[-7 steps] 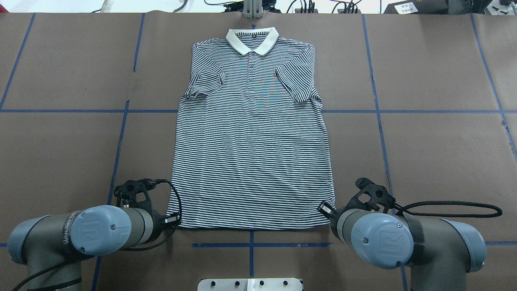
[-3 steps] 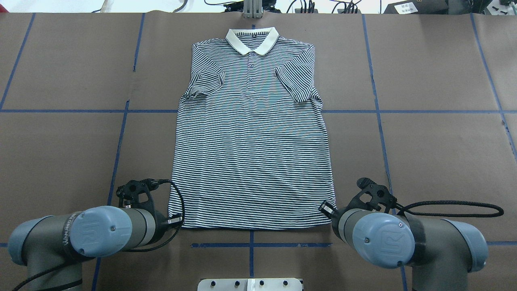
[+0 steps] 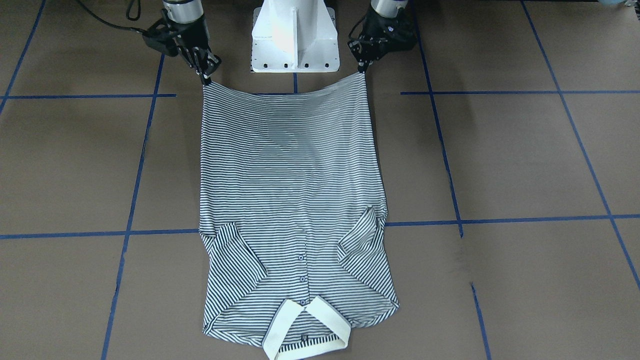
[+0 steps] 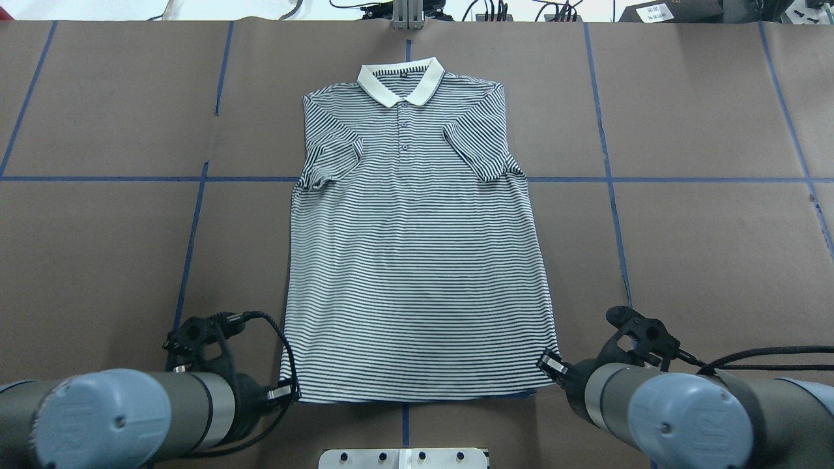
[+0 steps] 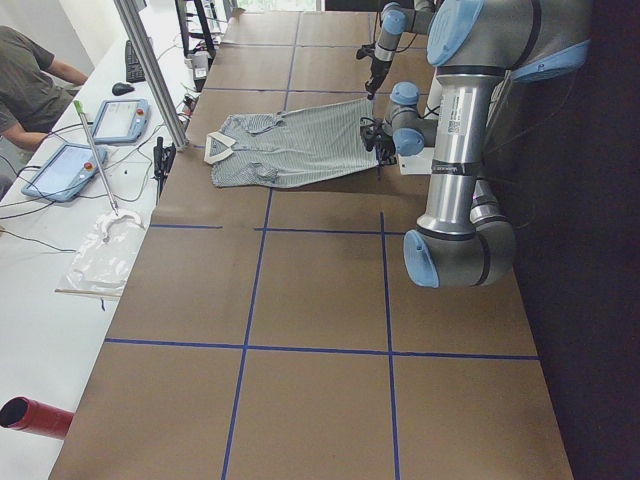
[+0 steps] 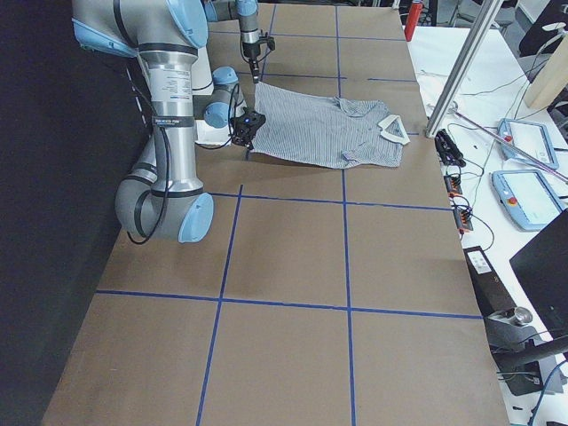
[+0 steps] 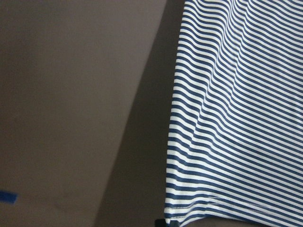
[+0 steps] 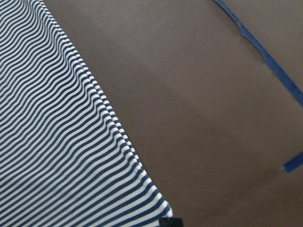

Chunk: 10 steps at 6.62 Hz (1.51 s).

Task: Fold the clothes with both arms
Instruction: 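Lift both hem corners and fold them over toward the collar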

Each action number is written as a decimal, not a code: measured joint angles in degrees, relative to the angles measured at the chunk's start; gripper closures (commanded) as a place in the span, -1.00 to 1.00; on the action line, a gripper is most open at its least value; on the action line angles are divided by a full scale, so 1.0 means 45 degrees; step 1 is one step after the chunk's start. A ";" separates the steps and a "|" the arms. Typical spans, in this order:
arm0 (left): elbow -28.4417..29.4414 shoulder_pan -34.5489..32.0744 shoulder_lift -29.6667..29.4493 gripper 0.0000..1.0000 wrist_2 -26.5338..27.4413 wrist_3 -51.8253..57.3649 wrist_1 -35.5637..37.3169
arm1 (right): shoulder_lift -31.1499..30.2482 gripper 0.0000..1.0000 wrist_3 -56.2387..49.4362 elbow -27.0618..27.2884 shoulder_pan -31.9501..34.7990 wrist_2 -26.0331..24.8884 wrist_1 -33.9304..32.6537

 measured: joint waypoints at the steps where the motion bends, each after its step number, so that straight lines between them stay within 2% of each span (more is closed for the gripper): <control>1: -0.1236 0.0448 -0.0036 1.00 0.0013 -0.0549 0.1007 | -0.0389 1.00 -0.0042 0.1107 -0.0031 0.0053 -0.0186; 2: -0.1419 0.0055 -0.0236 1.00 0.0029 -0.0374 0.1450 | -0.0185 1.00 -0.0375 0.1439 0.0619 0.0114 -0.0524; 3: -0.0545 -0.1311 -0.1051 1.00 0.0025 0.0768 0.1596 | 0.0808 1.00 -0.1198 0.0695 0.1759 0.0156 -0.0739; 4: 0.1028 -0.3062 -0.2283 1.00 -0.0008 0.2320 0.1560 | 0.2488 1.00 -0.2226 -0.0968 0.3180 0.0329 -0.0830; 5: 0.2845 -0.4728 -0.3101 1.00 -0.0027 0.3824 0.0895 | 0.4209 1.00 -0.3285 -0.3179 0.4598 0.0691 -0.0811; 7: 0.6233 -0.7004 -0.3817 1.00 -0.0032 0.5617 -0.1881 | 0.6636 1.00 -0.4846 -0.7522 0.6467 0.1083 0.0052; 8: 0.7792 -0.7702 -0.4412 1.00 -0.0024 0.6073 -0.2816 | 0.7864 1.00 -0.5271 -0.9912 0.7241 0.1319 0.1171; 9: 0.9178 -0.8118 -0.4950 1.00 0.0157 0.6510 -0.3575 | 0.8784 1.00 -0.5713 -1.1771 0.7852 0.1698 0.1985; 10: 1.0495 -0.8298 -0.5272 1.00 0.0499 0.6714 -0.4556 | 0.9366 1.00 -0.6041 -1.3136 0.8180 0.1969 0.2712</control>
